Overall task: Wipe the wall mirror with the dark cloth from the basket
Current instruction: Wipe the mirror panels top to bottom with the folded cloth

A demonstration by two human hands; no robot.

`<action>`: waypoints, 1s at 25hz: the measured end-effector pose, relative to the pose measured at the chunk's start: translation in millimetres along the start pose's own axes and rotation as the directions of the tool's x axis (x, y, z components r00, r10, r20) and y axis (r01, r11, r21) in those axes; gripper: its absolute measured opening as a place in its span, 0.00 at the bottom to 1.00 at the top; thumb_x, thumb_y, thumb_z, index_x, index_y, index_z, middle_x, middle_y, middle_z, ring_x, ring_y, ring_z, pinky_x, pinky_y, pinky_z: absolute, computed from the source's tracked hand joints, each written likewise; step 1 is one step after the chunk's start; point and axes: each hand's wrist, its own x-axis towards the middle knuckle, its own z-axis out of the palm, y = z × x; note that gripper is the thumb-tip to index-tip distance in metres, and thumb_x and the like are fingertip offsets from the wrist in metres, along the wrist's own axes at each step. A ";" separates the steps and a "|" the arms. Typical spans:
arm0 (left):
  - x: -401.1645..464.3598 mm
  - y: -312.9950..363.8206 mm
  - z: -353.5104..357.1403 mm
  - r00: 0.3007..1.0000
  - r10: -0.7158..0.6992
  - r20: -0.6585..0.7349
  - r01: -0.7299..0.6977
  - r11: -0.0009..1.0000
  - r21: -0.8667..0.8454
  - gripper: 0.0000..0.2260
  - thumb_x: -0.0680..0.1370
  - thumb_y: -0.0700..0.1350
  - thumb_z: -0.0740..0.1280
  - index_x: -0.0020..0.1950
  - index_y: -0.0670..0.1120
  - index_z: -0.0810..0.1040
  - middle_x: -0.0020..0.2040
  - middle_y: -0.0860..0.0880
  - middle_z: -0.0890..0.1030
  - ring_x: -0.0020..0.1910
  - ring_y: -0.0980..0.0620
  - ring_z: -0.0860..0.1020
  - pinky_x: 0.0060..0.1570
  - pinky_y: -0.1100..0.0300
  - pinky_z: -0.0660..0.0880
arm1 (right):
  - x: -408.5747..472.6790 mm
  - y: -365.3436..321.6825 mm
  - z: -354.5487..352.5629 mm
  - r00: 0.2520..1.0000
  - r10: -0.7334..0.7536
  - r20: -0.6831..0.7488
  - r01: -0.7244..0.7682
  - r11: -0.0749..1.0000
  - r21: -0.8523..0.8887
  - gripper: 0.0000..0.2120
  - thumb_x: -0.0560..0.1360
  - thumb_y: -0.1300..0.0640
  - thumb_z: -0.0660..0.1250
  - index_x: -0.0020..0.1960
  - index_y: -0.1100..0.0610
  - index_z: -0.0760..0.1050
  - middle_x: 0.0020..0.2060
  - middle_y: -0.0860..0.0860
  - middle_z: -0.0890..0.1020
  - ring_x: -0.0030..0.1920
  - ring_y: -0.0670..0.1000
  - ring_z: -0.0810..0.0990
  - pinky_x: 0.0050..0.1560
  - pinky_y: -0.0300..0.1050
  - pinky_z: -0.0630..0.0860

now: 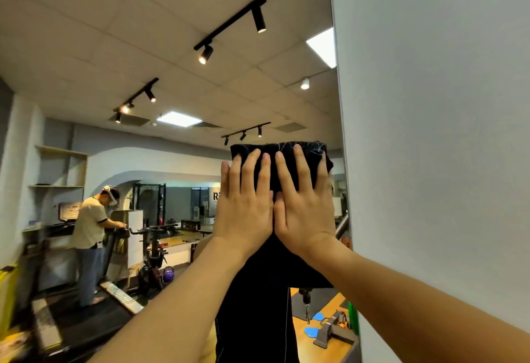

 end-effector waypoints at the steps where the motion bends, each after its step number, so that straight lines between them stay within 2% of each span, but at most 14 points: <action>1: -2.1 -11.6 -2.1 1.000 0.000 -0.001 0.000 1.000 0.006 0.29 0.82 0.52 0.50 0.80 0.41 0.60 0.78 0.39 0.63 0.77 0.38 0.61 0.79 0.41 0.48 | 2.2 -11.4 1.7 1.000 0.003 -0.015 -0.003 1.000 0.012 0.32 0.81 0.44 0.47 0.84 0.51 0.54 0.83 0.57 0.53 0.81 0.68 0.49 0.79 0.68 0.51; 5: -9.0 -47.7 -9.7 1.000 -0.006 -0.002 0.006 1.000 0.013 0.29 0.82 0.52 0.51 0.80 0.41 0.61 0.77 0.40 0.63 0.77 0.38 0.62 0.78 0.37 0.53 | 9.5 -50.0 7.4 0.998 0.021 -0.061 -0.020 1.000 0.022 0.33 0.79 0.44 0.52 0.83 0.51 0.56 0.82 0.58 0.56 0.80 0.71 0.51 0.77 0.70 0.56; 8: -15.1 -74.7 -13.7 1.000 -0.011 -0.016 0.011 1.000 0.009 0.28 0.82 0.52 0.52 0.80 0.40 0.62 0.77 0.40 0.65 0.76 0.38 0.63 0.77 0.35 0.57 | 14.2 -78.3 13.8 0.998 0.028 -0.056 -0.027 0.999 0.023 0.34 0.79 0.45 0.52 0.83 0.51 0.55 0.82 0.58 0.55 0.80 0.71 0.50 0.77 0.70 0.57; 14: -33.4 -145.6 -26.4 1.000 -0.005 -0.031 0.006 1.000 0.018 0.28 0.82 0.52 0.51 0.80 0.41 0.62 0.77 0.40 0.65 0.76 0.39 0.63 0.78 0.36 0.54 | 24.3 -151.1 25.8 0.998 0.032 -0.049 -0.029 0.998 0.054 0.34 0.79 0.44 0.52 0.84 0.51 0.54 0.83 0.58 0.54 0.80 0.70 0.49 0.77 0.70 0.57; 20: -78.7 -296.3 -57.4 0.998 -0.055 0.014 0.054 0.996 0.074 0.27 0.82 0.51 0.50 0.81 0.43 0.59 0.78 0.42 0.61 0.78 0.41 0.61 0.78 0.35 0.52 | 44.7 -306.2 54.7 0.999 -0.012 -0.039 0.017 0.991 0.134 0.34 0.81 0.42 0.50 0.84 0.51 0.51 0.83 0.58 0.51 0.81 0.69 0.43 0.79 0.69 0.49; 25: -110.4 -424.6 -86.6 0.996 -0.087 0.036 0.083 0.990 0.115 0.28 0.82 0.50 0.50 0.81 0.43 0.57 0.79 0.42 0.59 0.79 0.42 0.59 0.77 0.33 0.53 | 70.0 -434.8 78.1 0.996 -0.080 -0.038 0.085 0.982 0.169 0.34 0.81 0.43 0.53 0.84 0.54 0.52 0.83 0.59 0.53 0.81 0.70 0.43 0.79 0.70 0.49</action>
